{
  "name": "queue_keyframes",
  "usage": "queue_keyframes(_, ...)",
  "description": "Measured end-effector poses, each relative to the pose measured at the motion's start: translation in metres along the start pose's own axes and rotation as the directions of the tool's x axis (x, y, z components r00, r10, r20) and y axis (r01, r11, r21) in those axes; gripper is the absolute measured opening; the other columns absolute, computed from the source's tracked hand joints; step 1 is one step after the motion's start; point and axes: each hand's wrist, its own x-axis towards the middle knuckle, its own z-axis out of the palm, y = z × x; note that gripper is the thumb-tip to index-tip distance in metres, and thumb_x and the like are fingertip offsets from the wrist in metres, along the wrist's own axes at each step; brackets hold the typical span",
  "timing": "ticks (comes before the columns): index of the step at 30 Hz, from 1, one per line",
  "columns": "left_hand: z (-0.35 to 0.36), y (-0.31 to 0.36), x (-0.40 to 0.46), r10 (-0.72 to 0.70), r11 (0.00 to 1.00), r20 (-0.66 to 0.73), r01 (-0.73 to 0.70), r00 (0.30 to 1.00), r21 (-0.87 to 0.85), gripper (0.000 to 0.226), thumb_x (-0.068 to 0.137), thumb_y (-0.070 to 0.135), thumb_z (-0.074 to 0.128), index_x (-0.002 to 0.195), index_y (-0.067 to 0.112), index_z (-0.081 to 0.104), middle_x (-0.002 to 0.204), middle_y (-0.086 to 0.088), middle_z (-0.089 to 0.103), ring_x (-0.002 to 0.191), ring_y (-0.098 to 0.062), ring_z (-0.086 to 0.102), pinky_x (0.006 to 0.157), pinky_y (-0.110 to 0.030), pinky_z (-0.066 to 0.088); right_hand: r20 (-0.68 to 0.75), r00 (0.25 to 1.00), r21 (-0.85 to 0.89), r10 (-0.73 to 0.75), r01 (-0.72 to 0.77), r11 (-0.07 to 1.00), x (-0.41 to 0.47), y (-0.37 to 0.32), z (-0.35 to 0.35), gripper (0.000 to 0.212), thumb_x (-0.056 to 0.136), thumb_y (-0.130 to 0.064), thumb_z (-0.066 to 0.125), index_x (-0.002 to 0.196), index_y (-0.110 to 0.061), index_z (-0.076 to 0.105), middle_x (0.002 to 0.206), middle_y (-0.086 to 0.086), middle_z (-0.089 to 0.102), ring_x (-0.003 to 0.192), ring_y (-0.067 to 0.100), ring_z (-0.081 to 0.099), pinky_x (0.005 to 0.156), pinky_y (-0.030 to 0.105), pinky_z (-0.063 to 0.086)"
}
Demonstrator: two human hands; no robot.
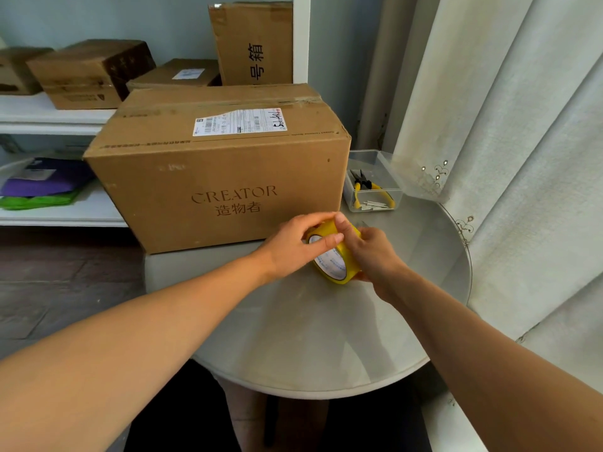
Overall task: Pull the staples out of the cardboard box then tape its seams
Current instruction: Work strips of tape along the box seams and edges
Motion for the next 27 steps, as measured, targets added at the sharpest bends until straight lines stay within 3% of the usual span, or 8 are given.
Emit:
queue_keyframes(2,-0.005,0.005,0.002,-0.055,0.998,0.083,0.052,0.995,0.028,0.054,0.088,0.040,0.062,0.138,0.031,0.045,0.127,0.001,0.051,0.122,-0.012,0.047,0.107,-0.029,0.039,-0.006,1.000,-0.033,0.000,0.000,0.999,0.000,0.000,0.000,0.067,0.089,-0.064,0.042,0.101,-0.001,0.062,0.091,0.025,0.062,0.081,0.025,0.062,0.087,0.052,0.052)
queue_keyframes(3,-0.009,0.010,0.003,-0.080,0.996,0.131,0.074,0.988,0.045,0.053,0.090,0.035,0.061,0.139,0.030,0.043,0.123,0.002,0.049,0.120,-0.011,0.046,0.103,-0.018,0.039,-0.003,1.000,-0.038,-0.003,0.002,0.999,0.001,0.000,0.000,0.068,0.089,-0.064,0.039,0.103,-0.002,0.062,0.094,0.026,0.063,0.084,0.027,0.064,0.088,0.054,0.052)
queue_keyframes(5,-0.016,0.021,0.006,-0.122,0.990,0.193,0.106,0.974,0.092,0.048,0.091,0.027,0.061,0.136,0.025,0.046,0.112,0.008,0.052,0.110,-0.006,0.046,0.081,-0.001,0.040,0.006,1.000,-0.040,-0.016,0.016,0.999,0.002,0.002,-0.001,0.058,0.091,-0.063,0.037,0.095,-0.011,0.064,0.094,0.018,0.065,0.087,0.026,0.064,0.089,0.053,0.052)
queue_keyframes(7,-0.021,0.027,0.011,-0.180,0.981,0.227,0.157,0.957,0.114,0.042,0.089,0.027,0.064,0.127,0.021,0.049,0.105,0.006,0.055,0.099,-0.007,0.050,0.071,-0.007,0.042,0.017,1.000,-0.014,-0.023,0.023,1.000,0.002,0.004,-0.002,0.051,0.091,-0.061,0.040,0.091,-0.016,0.063,0.091,0.010,0.065,0.083,0.020,0.063,0.085,0.048,0.054)
queue_keyframes(9,-0.026,0.031,0.012,-0.247,0.967,0.244,0.222,0.938,0.122,0.036,0.088,0.027,0.065,0.119,0.018,0.049,0.107,-0.002,0.056,0.090,-0.010,0.053,0.074,-0.019,0.046,0.035,0.999,0.064,-0.013,0.011,0.998,0.002,0.008,-0.006,0.047,0.088,-0.057,0.051,0.095,-0.013,0.065,0.091,0.009,0.066,0.081,0.018,0.064,0.078,0.042,0.056)
queue_keyframes(14,-0.032,0.028,0.012,-0.357,0.931,0.294,0.310,0.887,0.194,0.031,0.090,0.035,0.061,0.112,0.017,0.050,0.106,-0.002,0.056,0.098,-0.013,0.059,0.083,-0.028,0.053,0.176,0.981,0.305,-0.077,0.020,0.952,-0.004,0.014,-0.018,0.011,0.090,-0.021,0.061,0.086,-0.012,0.067,0.083,0.003,0.066,0.075,0.011,0.063,0.066,0.028,0.053)
queue_keyframes(19,-0.034,0.028,0.012,-0.370,0.922,0.340,0.298,0.864,0.247,0.028,0.090,0.035,0.060,0.108,0.015,0.053,0.104,-0.001,0.057,0.099,-0.012,0.058,0.085,-0.029,0.055,0.183,0.982,0.218,-0.052,0.011,0.976,0.000,0.008,-0.017,0.012,0.084,-0.020,0.069,0.080,-0.009,0.066,0.077,0.002,0.067,0.067,0.007,0.064,0.060,0.024,0.053)
queue_keyframes(27,-0.039,0.028,0.011,-0.340,0.937,0.404,0.273,0.849,0.216,0.024,0.082,0.035,0.069,0.099,0.023,0.057,0.098,0.001,0.058,0.099,-0.014,0.060,0.084,-0.031,0.056,0.164,0.986,0.114,-0.033,0.015,0.993,0.002,0.003,-0.012,0.027,0.079,-0.030,0.073,0.080,-0.005,0.063,0.085,0.009,0.067,0.077,0.015,0.064,0.070,0.030,0.056)
